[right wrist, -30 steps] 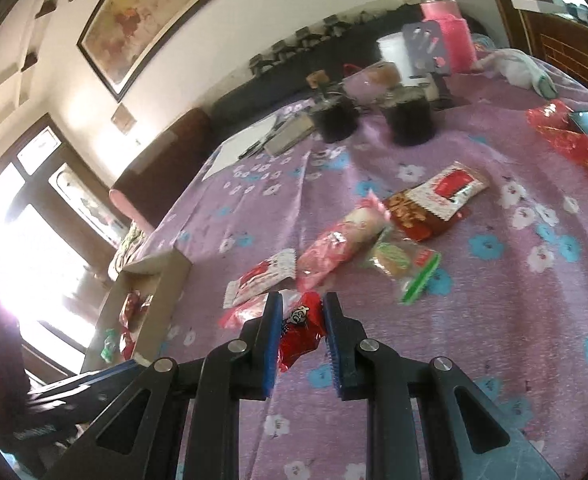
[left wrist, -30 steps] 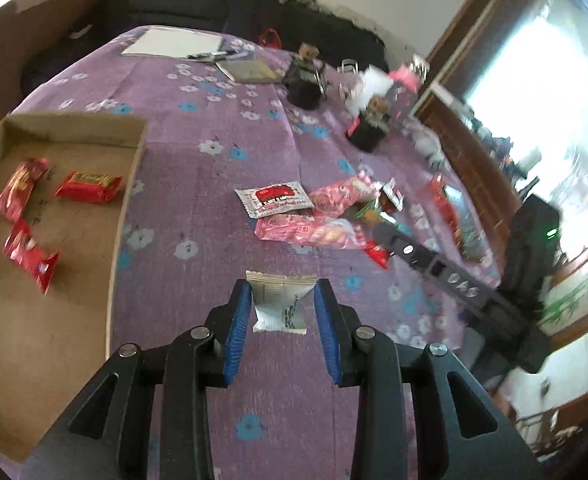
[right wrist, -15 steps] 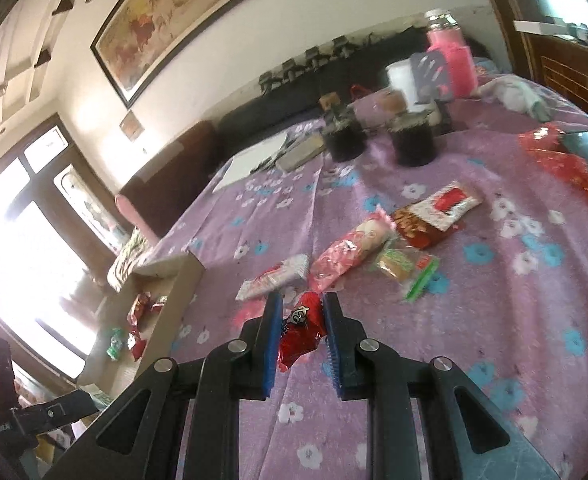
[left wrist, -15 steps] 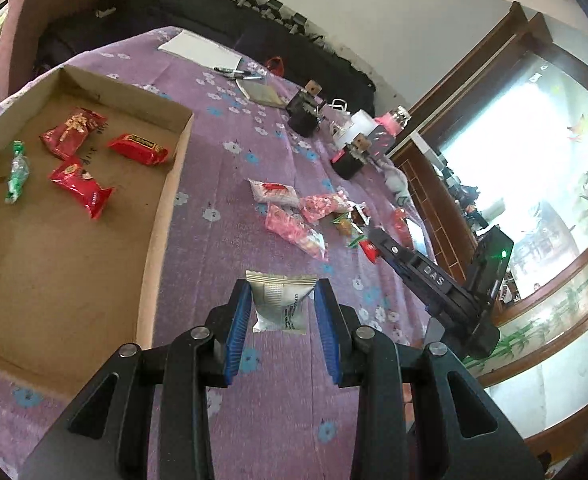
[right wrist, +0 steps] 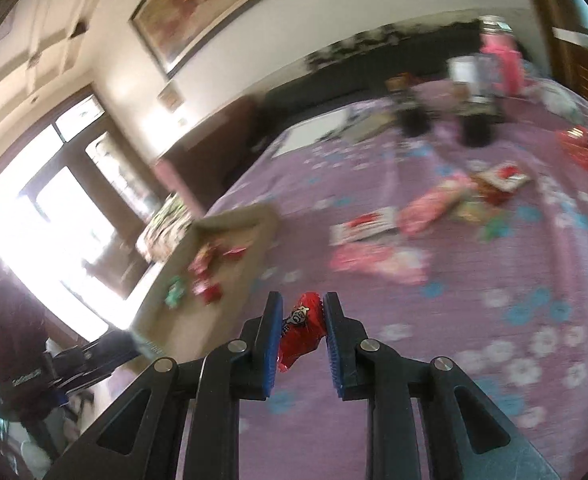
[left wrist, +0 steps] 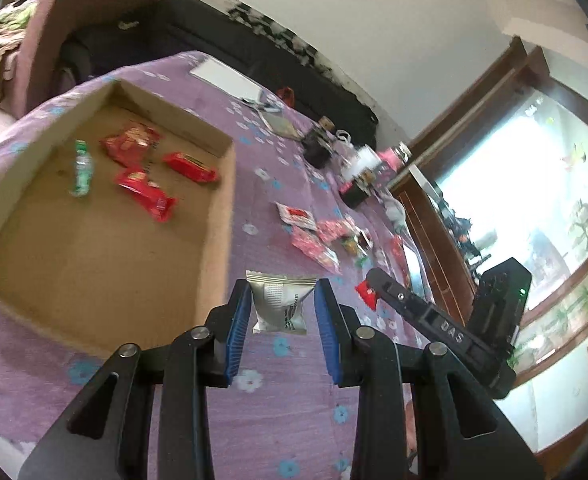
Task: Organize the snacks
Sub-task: 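Carry both candies over the cardboard box and open both grippers, then move both grippers back over the table toward the pink candy bar, then grasp the pink cartoon candy bar with the left gripper while the right grasps the clear green-stick packet, then carry both snacks over the cardboard box and open both grippers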
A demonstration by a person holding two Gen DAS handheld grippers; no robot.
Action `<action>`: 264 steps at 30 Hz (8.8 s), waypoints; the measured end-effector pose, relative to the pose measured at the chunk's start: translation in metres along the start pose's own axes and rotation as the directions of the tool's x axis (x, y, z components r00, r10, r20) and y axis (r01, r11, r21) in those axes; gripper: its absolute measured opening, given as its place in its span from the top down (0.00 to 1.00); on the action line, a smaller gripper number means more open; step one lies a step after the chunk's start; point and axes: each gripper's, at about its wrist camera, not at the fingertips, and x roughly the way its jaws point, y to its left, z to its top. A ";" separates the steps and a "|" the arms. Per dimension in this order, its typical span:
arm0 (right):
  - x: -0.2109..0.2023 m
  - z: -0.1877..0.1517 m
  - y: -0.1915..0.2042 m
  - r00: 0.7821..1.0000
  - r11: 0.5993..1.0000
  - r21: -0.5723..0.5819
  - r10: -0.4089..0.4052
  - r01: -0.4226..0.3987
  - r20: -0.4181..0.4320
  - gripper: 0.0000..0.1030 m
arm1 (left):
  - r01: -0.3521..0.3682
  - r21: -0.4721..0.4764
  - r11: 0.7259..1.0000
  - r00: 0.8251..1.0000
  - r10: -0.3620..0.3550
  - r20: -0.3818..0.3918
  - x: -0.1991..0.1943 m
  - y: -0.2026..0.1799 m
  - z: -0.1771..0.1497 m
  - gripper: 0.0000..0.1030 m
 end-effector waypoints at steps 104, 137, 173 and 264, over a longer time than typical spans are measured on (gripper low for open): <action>0.065 0.072 -0.181 0.943 0.941 0.089 -0.319 0.327 -0.092 0.69 | -0.218 0.282 0.934 0.930 0.287 -0.230 0.179 -0.119 0.033 0.47; 0.051 0.061 -0.187 0.934 0.934 0.134 -0.305 0.331 -0.185 0.67 | -0.065 0.482 0.874 0.882 0.276 -0.382 0.161 -0.125 -0.015 0.47; 0.043 0.064 -0.203 0.960 0.948 0.205 -0.205 0.243 -0.190 0.70 | -0.057 0.692 0.719 0.902 0.334 -0.273 0.174 -0.116 -0.052 0.75; 0.122 -0.026 0.068 0.916 0.759 -0.566 0.099 -0.322 -0.389 0.72 | -0.382 0.013 0.924 0.924 0.383 -0.009 0.006 0.073 0.037 0.73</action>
